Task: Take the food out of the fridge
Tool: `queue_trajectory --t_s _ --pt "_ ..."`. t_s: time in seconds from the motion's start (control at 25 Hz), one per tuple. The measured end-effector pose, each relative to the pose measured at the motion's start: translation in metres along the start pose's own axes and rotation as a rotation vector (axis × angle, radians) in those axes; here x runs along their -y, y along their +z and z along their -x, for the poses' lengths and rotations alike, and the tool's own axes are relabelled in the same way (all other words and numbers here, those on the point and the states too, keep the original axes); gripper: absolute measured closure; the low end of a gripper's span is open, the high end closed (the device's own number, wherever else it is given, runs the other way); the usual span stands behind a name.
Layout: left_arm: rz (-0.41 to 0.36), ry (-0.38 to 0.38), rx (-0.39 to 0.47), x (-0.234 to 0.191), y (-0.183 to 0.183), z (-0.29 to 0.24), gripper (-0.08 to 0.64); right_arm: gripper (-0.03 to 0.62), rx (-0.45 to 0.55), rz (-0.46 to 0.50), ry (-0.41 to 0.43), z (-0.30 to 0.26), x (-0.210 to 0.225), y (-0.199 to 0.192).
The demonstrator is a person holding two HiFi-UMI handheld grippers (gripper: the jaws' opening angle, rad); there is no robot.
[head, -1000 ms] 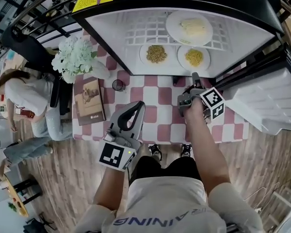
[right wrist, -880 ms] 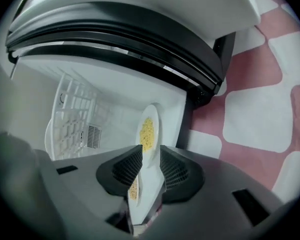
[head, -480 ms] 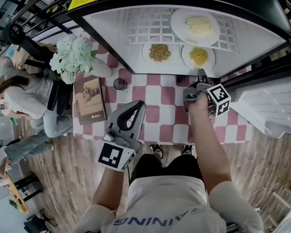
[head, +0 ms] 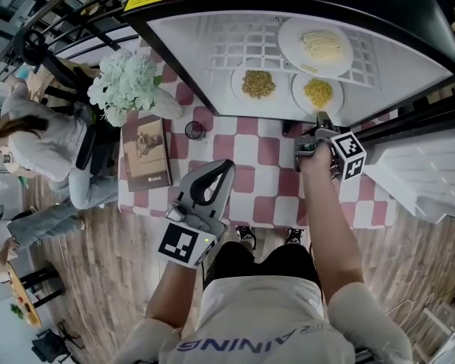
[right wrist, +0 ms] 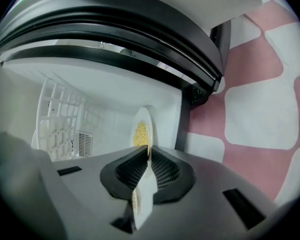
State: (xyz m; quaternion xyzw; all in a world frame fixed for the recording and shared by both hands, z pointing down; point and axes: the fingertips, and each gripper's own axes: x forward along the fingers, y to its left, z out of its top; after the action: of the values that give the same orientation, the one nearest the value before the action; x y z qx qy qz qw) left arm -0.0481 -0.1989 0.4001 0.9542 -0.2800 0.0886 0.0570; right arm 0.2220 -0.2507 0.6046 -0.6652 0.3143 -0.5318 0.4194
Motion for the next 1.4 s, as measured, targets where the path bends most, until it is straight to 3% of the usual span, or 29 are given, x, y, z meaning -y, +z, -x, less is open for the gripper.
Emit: queue_trajectory --t_s 0.48,0.72,1.4 --pt "0.025 -0.002 -0.011 0.006 -0.002 0.006 0.546 0.563 -0.015 -0.004 0.038 0.034 0.006 -0.004" --pt "-0.006 -0.012 -0.004 0.009 -0.002 0.007 0.546 0.561 -0.038 -0.011 0.032 0.046 0.019 -0.009" --pt "-0.01 -0.007 -0.016 0.016 -0.004 0.012 0.546 0.565 -0.043 -0.108 0.178 0.044 0.014 -0.006"
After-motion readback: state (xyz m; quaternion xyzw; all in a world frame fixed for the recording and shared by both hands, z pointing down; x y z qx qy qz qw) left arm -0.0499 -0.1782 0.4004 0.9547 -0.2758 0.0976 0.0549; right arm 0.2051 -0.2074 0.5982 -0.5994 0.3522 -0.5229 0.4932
